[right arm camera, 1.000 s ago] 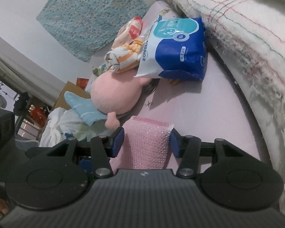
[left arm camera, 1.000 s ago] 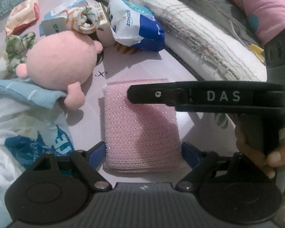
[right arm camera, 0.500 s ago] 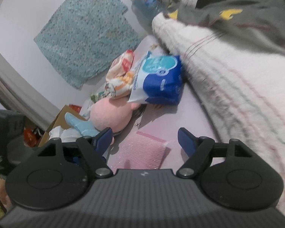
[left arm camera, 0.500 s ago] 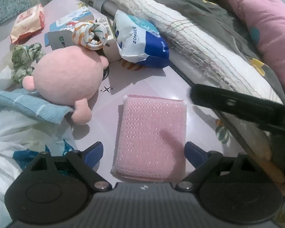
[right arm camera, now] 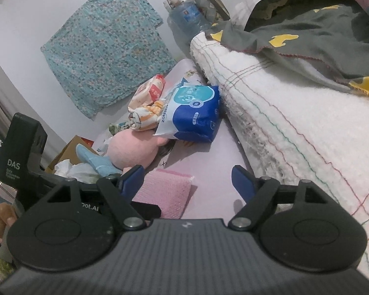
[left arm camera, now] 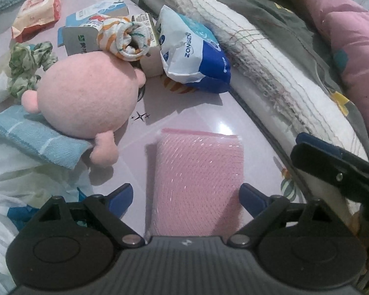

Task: Organize soft objects
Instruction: 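Close the left tool on the pink sponge pad and lift it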

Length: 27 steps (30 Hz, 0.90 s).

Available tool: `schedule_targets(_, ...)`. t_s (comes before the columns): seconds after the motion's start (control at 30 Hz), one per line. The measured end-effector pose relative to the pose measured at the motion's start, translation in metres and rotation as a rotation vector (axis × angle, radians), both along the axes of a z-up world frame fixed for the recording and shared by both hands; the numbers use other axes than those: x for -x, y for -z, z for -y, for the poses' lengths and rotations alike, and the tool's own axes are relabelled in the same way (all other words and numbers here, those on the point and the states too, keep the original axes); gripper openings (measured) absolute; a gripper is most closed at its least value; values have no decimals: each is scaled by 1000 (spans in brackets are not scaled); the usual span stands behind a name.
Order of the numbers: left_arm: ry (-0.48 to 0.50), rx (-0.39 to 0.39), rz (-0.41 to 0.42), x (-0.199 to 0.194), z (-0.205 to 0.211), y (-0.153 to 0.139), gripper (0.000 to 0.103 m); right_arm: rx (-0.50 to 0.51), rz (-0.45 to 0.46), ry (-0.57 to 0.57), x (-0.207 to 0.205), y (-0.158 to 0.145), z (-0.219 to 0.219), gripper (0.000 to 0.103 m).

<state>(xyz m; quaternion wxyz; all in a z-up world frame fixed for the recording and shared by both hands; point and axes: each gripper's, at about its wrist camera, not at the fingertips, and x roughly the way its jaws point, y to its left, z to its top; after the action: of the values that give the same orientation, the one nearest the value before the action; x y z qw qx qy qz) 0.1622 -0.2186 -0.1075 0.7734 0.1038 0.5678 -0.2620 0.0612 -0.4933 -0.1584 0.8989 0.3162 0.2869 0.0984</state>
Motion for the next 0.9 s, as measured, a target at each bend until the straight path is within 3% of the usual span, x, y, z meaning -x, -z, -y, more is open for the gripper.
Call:
schedule_targets(0.43, 39, 51, 1, 8, 11, -12, 98, -4, 5, 41, 4, -3, 5, 79)
schedule_targets(0.73, 28, -22, -19, 4, 24, 10, 99, -21, -5, 36, 6, 3, 5, 79)
schedule_targets(0.9, 26, -84, 5, 6, 27, 19, 95, -18, -10, 34, 5, 6, 4, 79)
